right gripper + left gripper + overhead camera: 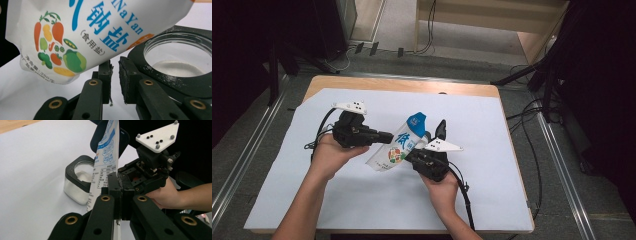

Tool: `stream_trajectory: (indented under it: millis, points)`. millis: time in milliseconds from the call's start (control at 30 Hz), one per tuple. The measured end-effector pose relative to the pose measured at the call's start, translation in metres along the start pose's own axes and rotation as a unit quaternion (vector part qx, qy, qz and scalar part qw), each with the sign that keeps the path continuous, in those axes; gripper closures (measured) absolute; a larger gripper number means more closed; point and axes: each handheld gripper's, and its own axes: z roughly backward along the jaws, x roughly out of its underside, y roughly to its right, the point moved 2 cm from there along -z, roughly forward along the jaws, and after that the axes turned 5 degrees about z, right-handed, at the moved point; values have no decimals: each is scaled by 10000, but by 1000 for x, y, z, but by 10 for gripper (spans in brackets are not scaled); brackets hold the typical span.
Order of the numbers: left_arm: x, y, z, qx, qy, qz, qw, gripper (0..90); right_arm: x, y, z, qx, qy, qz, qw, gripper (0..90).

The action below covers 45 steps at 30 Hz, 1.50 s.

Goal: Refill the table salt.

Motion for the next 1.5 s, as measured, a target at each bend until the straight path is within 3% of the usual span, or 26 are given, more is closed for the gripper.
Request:
stream_trajectory:
  millis: [367, 767, 1100, 1500]
  points:
    - [0, -2, 7, 4, 91, 33, 10000, 900, 0, -2, 9, -53, 50, 44, 10000, 795]
    - [2, -7, 19, -133, 244, 130, 9995, 900, 0, -2, 15, -86, 29, 83, 9999, 791]
    - [9, -22, 31, -364, 363, 318, 9982, 900, -3, -5, 16, -165, -35, 109, 9998, 790]
    - [17, -46, 49, -603, 602, 564, 9948, 900, -22, -19, 12, -368, -29, 259, 9990, 742]
